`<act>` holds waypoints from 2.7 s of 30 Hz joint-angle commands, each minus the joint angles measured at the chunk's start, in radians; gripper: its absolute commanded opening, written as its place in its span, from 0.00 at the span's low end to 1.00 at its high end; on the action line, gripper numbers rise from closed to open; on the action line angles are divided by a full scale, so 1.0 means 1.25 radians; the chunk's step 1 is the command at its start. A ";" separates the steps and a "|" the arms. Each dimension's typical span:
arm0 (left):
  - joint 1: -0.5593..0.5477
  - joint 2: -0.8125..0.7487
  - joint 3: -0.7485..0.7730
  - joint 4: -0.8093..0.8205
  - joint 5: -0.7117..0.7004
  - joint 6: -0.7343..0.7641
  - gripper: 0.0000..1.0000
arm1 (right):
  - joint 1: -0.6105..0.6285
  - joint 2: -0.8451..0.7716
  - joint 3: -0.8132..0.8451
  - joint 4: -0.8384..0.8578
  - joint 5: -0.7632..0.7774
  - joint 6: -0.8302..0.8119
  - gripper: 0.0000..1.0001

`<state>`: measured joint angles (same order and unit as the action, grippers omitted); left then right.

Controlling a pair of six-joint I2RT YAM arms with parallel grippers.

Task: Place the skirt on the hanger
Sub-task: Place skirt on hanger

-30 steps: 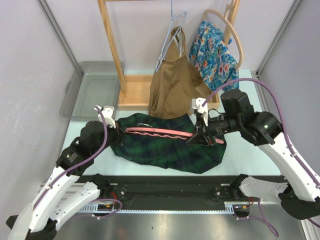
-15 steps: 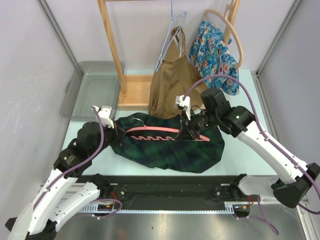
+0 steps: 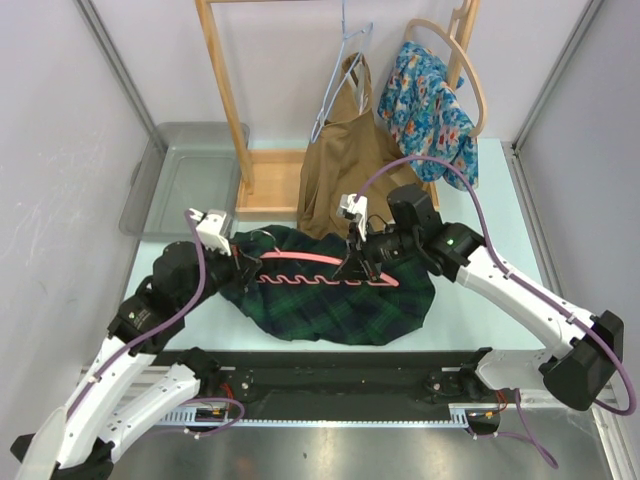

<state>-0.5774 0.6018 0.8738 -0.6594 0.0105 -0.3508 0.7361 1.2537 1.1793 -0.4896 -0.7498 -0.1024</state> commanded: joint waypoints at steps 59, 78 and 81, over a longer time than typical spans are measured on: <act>0.062 0.151 0.030 0.018 0.236 0.493 0.44 | -0.134 -0.002 -0.217 0.499 -0.401 0.220 0.00; 0.083 0.141 0.061 -0.004 0.392 0.505 0.58 | -0.132 0.005 -0.205 0.572 -0.595 0.308 0.00; 0.083 0.104 0.042 0.013 0.346 0.492 0.65 | -0.132 -0.010 -0.203 0.589 -0.624 0.337 0.00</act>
<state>-0.4706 0.7815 0.9409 -0.6971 0.4347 0.2626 0.5545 1.2922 0.8696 0.0601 -1.3003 0.3004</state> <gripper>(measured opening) 0.619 0.164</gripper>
